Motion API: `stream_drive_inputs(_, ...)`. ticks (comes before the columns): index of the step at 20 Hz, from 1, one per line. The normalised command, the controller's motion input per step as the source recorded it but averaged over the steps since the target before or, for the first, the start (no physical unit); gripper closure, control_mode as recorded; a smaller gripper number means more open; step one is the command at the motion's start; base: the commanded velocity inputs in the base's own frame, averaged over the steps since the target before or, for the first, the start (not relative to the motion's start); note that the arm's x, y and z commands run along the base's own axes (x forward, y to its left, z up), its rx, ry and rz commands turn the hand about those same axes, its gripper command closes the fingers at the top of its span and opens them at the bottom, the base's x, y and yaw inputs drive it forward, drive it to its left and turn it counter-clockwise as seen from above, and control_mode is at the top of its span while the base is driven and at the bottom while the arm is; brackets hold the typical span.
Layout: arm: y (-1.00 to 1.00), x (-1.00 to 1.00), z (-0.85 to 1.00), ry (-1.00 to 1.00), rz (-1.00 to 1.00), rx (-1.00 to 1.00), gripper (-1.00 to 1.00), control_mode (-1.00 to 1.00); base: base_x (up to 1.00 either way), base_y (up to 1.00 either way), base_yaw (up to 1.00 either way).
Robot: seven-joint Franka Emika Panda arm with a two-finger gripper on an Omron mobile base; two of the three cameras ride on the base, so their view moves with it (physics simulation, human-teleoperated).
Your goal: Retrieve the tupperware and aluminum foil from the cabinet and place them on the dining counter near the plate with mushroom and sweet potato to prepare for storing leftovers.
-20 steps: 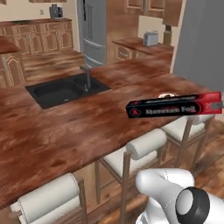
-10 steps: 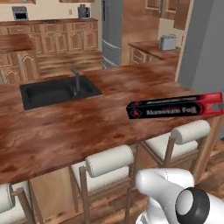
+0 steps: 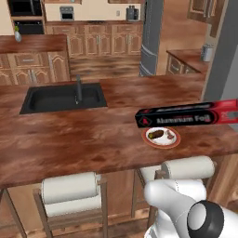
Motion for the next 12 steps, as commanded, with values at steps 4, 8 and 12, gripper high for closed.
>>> stream_drive_inputs(4,0.0,0.0,0.0,0.0,0.0,0.0,1.0,1.0,1.0,-0.54,0.42)
stream_drive_inputs(8,-0.08,0.13,-0.13,-0.04,0.04,0.04,1.0,-1.0,0.7,-0.26,0.24)
stream_drive_inputs(12,-0.64,0.08,-0.52,-0.25,-0.09,0.11,1.0,-1.0,0.0,0.0,0.0)
